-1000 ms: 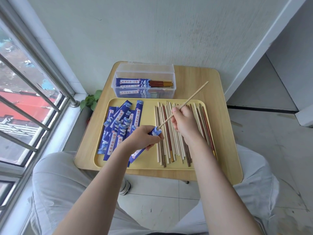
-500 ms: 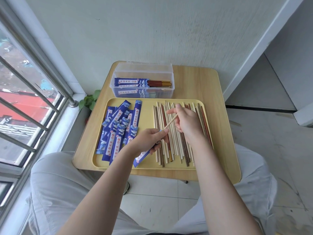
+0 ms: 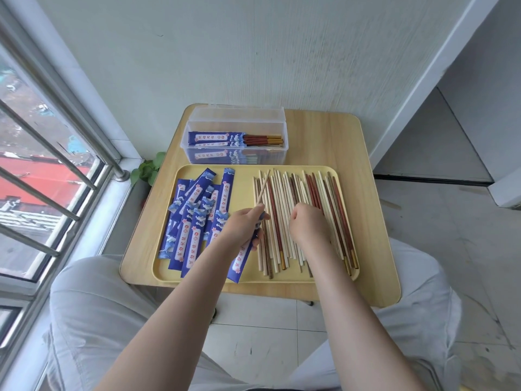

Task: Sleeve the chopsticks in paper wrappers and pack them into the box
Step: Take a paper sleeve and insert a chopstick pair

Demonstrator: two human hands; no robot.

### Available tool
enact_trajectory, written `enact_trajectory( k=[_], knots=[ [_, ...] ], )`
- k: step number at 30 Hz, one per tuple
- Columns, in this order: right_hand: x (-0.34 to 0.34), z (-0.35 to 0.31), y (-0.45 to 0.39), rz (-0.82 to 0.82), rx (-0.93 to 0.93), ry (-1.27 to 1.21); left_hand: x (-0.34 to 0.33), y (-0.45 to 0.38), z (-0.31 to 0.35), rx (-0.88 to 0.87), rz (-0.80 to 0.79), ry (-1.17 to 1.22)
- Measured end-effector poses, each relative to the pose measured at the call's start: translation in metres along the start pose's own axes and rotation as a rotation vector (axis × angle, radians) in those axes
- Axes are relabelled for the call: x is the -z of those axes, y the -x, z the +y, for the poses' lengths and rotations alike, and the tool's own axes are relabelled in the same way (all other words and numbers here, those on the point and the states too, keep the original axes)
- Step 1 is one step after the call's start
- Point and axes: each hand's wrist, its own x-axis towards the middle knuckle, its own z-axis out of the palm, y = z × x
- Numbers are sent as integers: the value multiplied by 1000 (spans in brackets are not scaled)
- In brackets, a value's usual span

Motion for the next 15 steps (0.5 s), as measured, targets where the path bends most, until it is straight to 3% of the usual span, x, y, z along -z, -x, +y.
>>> enact_trajectory(
  k=[9,15],
  knots=[
    [-7,-12,-1,-13,-31,-38,9,-10,-12,54,124,-35],
    [-2,-20,0,-102,-59,73,12,-13,-13,56,122,-41]
  ],
)
